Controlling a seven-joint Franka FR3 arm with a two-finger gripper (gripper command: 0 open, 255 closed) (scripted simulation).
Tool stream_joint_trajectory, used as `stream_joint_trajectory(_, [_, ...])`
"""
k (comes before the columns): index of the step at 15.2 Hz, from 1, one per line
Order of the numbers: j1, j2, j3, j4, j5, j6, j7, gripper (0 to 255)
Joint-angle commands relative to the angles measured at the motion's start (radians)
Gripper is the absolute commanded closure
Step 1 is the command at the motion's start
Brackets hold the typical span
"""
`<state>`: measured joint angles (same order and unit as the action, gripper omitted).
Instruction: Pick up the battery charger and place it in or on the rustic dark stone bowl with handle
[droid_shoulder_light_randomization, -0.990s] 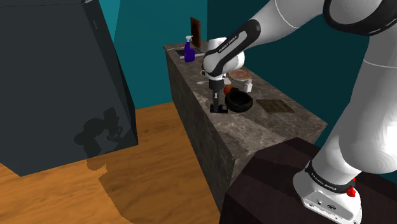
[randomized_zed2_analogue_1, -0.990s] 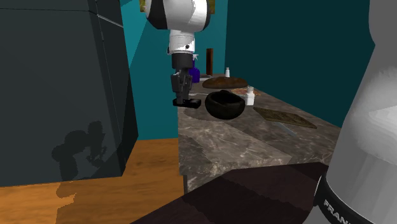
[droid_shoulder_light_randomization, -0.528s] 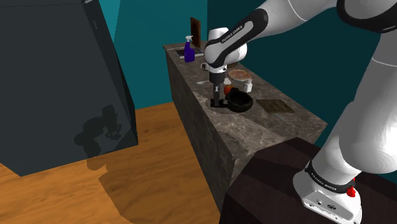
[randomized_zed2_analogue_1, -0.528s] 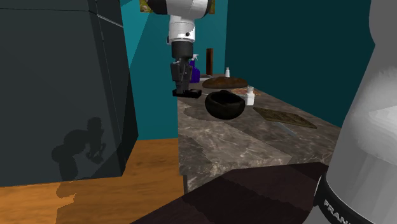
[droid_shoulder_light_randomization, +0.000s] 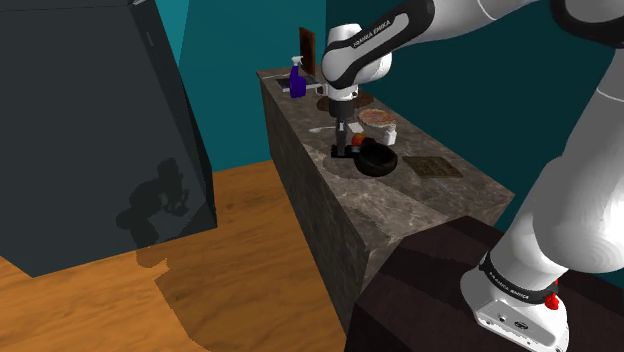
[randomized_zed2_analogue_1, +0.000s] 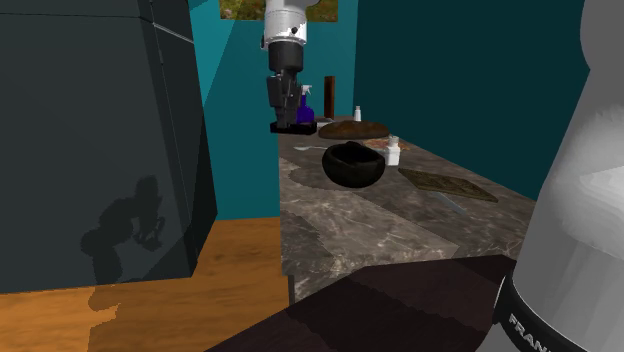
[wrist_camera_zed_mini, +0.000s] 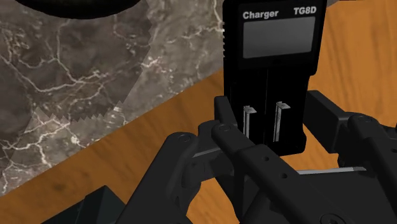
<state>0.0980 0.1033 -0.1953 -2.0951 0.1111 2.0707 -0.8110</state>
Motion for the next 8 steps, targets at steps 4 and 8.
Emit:
stream_joint_trajectory(4, [-0.025, -0.016, -0.022, 0.01, -0.01, -0.03, -0.04, 255])
stream_joint_trajectory(8, [-0.077, -0.007, -0.067, 0.02, -0.017, -0.037, -0.132, 255])
